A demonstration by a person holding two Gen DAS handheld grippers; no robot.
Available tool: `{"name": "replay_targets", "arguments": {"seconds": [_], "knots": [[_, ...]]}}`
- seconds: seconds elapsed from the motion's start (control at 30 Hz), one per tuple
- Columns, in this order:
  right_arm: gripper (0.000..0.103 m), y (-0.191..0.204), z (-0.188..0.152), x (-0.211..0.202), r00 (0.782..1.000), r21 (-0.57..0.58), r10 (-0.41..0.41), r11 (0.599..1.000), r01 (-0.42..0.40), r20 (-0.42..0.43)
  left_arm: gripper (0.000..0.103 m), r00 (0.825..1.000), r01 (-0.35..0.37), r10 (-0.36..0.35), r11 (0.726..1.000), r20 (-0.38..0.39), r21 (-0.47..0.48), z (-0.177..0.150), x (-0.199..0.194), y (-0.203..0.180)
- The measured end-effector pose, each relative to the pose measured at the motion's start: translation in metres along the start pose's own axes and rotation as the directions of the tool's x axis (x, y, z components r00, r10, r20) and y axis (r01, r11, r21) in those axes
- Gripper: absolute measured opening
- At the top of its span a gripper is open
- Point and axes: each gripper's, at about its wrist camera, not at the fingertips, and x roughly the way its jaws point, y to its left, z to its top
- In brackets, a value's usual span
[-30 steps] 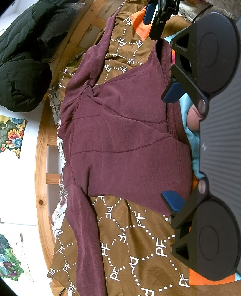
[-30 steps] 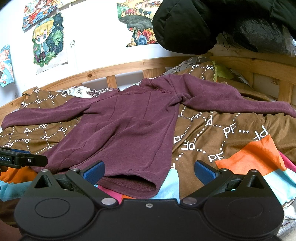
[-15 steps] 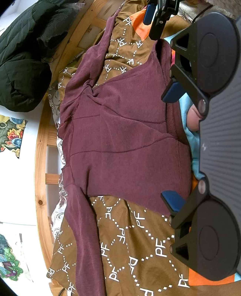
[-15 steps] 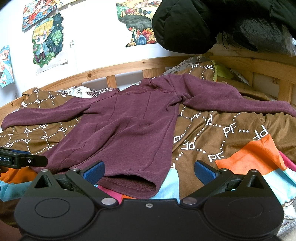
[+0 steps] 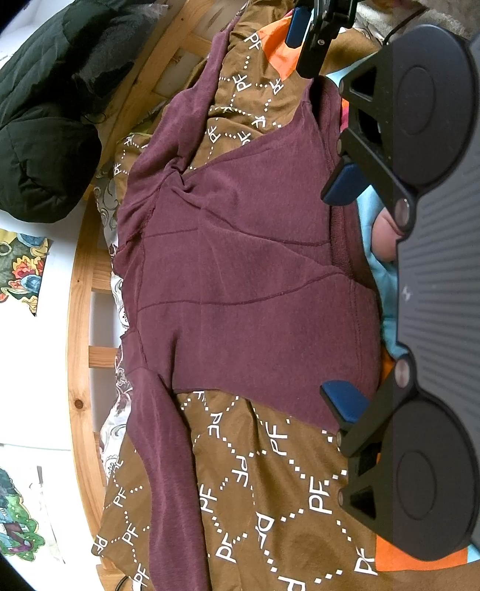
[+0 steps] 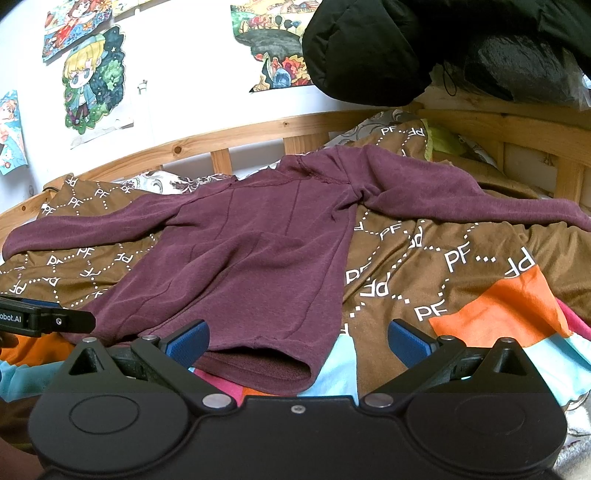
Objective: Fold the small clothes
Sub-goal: 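Reach the right tool to the sleeve cuff and close on it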
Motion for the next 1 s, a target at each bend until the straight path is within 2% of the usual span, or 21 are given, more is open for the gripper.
{"name": "replay_targets", "arguments": {"seconds": [0.2, 0.33, 0.43, 0.57, 0.67, 0.83, 1.0], "knots": [[0.103, -0.007, 0.007, 0.0, 1.0, 0.04, -0.015, 0.999, 0.016, -0.021, 0.102, 0.997, -0.076, 0.077, 0.996, -0.02, 0.052, 0.018, 0.012, -0.009], [0.103, -0.024, 0.021, 0.007, 0.999, 0.093, -0.029, 0.995, 0.031, -0.028, 0.102, 0.991, -0.126, 0.128, 0.99, -0.038, 0.07, 0.049, 0.023, -0.018], [0.103, -0.038, 0.035, 0.012, 0.998, 0.108, -0.064, 0.992, 0.066, -0.017, 0.102, 0.98, -0.194, 0.196, 0.978, -0.027, 0.076, 0.074, 0.031, -0.026], [0.103, -0.063, 0.059, 0.027, 0.991, 0.129, -0.129, 0.983, 0.131, -0.025, 0.102, 0.974, -0.224, 0.226, 0.972, -0.023, 0.075, 0.108, 0.042, -0.033], [0.103, -0.089, 0.077, 0.042, 0.989, 0.2, -0.143, 0.969, 0.147, -0.031, 0.102, 0.969, -0.246, 0.248, 0.964, -0.01, 0.1, 0.13, 0.051, -0.039], [0.103, -0.12, 0.107, 0.071, 0.985, 0.347, -0.148, 0.923, 0.168, -0.083, 0.102, 0.968, -0.248, 0.252, 0.959, -0.01, 0.135, 0.156, 0.071, -0.052], [0.103, -0.139, 0.12, 0.099, 0.979, 0.516, -0.183, 0.833, 0.202, -0.087, 0.102, 0.971, -0.232, 0.238, 0.964, -0.028, 0.129, 0.168, 0.1, -0.06]]}}
